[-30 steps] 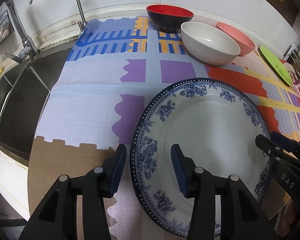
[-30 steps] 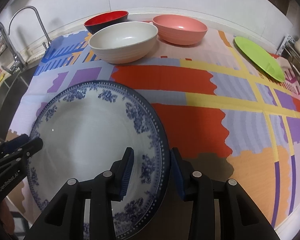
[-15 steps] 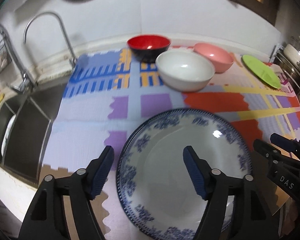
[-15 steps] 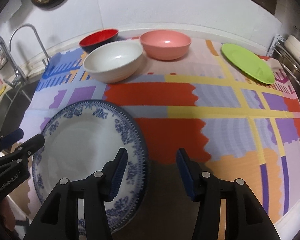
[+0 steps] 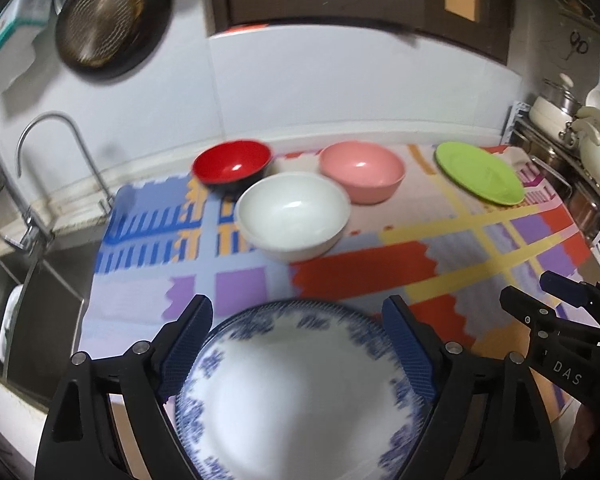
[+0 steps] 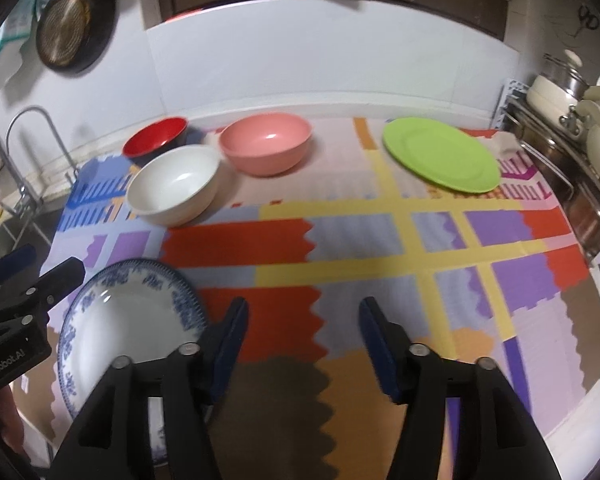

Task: Organize plates and bowls
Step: 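Open both grippers to release the blue-and-white plates, then move both grippers to the rim of the lime-green plate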

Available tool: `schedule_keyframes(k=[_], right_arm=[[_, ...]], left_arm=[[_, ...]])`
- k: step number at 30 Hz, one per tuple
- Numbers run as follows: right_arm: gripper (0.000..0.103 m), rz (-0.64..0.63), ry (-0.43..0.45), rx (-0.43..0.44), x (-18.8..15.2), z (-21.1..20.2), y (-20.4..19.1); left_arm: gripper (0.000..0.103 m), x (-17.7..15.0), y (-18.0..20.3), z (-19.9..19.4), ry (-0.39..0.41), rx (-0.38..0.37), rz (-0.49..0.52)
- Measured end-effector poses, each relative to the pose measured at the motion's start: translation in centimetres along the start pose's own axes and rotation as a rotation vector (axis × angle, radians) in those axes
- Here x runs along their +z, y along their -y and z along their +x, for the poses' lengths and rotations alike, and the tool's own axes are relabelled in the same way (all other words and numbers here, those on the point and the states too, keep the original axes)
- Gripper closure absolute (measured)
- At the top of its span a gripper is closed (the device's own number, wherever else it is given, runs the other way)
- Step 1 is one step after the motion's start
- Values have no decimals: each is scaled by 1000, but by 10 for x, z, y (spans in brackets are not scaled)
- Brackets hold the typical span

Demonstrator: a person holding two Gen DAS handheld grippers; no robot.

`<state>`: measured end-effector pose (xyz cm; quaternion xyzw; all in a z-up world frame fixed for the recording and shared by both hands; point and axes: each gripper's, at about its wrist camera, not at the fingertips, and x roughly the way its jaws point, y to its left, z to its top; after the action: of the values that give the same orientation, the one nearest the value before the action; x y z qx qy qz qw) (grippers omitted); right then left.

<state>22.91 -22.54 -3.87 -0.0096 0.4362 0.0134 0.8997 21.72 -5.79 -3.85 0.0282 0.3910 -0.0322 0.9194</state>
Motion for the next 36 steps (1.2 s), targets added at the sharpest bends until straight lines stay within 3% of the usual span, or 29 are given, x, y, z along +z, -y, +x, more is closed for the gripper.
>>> schedule_keyframes(k=[5, 8, 15, 36], right_arm=[[41, 21, 44, -18, 13, -8, 29], [34, 23, 64, -28, 18, -11, 43], [30, 23, 112, -29, 31, -17, 82], [28, 61, 218, -121, 98, -6, 172]], left_arm=[[12, 18, 29, -2, 39, -15, 23], [9, 28, 47, -4, 72, -11, 37], [2, 47, 85, -8, 136, 5, 55], [2, 135, 172, 38, 195, -70, 170]])
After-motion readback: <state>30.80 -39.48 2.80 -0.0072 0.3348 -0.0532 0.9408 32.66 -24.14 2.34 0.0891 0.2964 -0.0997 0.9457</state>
